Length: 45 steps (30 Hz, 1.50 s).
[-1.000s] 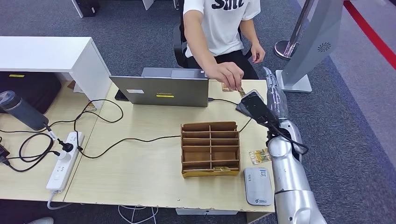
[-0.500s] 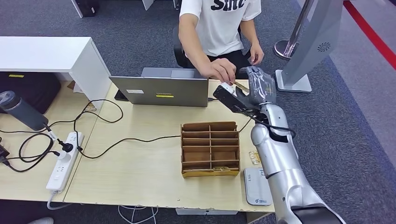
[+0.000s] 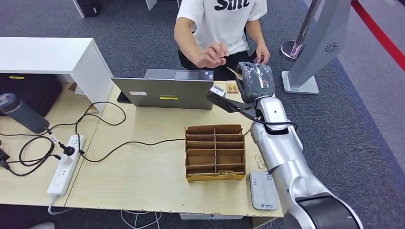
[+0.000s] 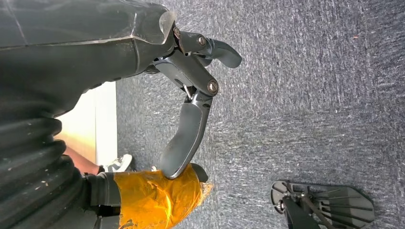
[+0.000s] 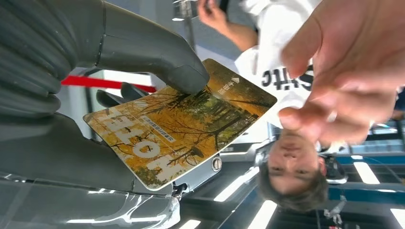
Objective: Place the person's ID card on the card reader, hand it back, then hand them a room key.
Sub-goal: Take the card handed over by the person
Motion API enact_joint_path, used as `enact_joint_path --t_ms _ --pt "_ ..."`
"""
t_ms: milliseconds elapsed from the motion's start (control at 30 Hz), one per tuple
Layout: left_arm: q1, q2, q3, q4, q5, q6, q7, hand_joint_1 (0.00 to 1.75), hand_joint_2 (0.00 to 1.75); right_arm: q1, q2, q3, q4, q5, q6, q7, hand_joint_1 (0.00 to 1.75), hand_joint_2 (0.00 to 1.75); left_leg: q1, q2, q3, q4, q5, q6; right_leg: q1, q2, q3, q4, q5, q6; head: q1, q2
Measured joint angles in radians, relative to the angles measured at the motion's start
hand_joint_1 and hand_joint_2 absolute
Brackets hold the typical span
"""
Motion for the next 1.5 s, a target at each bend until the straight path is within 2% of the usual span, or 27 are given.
enact_joint_path --t_ms 167,367,567,933,1133,1300,1500 --pt "0.009 0.0 0.028 0.0 0.014 0.006 -0.014 0.0 1.75 0.053 -0.002 -0.001 -0.097 -0.114 0.016 -0.1 1.75 1.75 0.0 0.0 0.0 0.0 0.0 0.0 0.0 0.0 0.0 0.0 0.0 0.0 0.0 0.0" --pt "0.025 0.0 0.074 0.0 0.046 0.017 -0.018 0.0 1.75 0.189 -0.031 -0.001 -0.308 -0.278 0.067 -0.196 1.75 1.75 0.0 0.0 0.0 0.0 -0.001 0.0 0.0 0.0 -0.001 -0.001 0.0 0.0 0.0 0.0" --pt "0.029 0.002 0.118 0.0 0.08 0.027 -0.017 0.0 1.75 0.323 -0.103 -0.011 -0.46 -0.422 0.125 -0.246 1.75 1.75 0.0 0.0 0.0 0.0 -0.001 0.0 0.0 0.0 -0.001 -0.001 0.0 0.0 0.0 0.0" --pt "0.038 0.006 0.177 0.0 0.147 0.053 -0.008 0.0 1.75 0.504 -0.271 -0.089 -0.602 -0.635 0.26 -0.315 1.75 1.75 0.0 -0.001 0.0 0.0 -0.002 0.001 0.0 0.0 0.0 -0.002 0.0 0.0 0.0 0.0" --pt "0.041 0.006 0.208 0.0 0.18 0.056 -0.008 0.0 1.75 0.633 -0.416 -0.108 -0.677 -0.759 0.363 -0.362 1.75 1.75 -0.001 -0.002 -0.001 0.0 -0.002 0.002 0.0 -0.002 0.0 -0.003 -0.001 0.001 0.0 0.0" --pt "0.043 0.009 0.229 0.0 0.195 0.066 -0.008 0.0 1.75 0.772 -0.581 -0.139 -0.758 -0.854 0.45 -0.364 1.75 1.75 -0.003 -0.004 -0.001 0.001 -0.004 0.005 -0.002 -0.005 0.001 -0.003 -0.002 0.003 0.0 0.0" --pt "0.044 0.015 0.239 0.0 0.201 0.071 -0.01 0.0 1.75 0.969 -0.774 -0.226 -0.911 -0.961 0.564 -0.368 1.75 1.75 -0.005 -0.004 -0.001 0.0 -0.006 0.008 -0.004 -0.004 0.001 -0.003 -0.003 0.005 0.0 0.0"
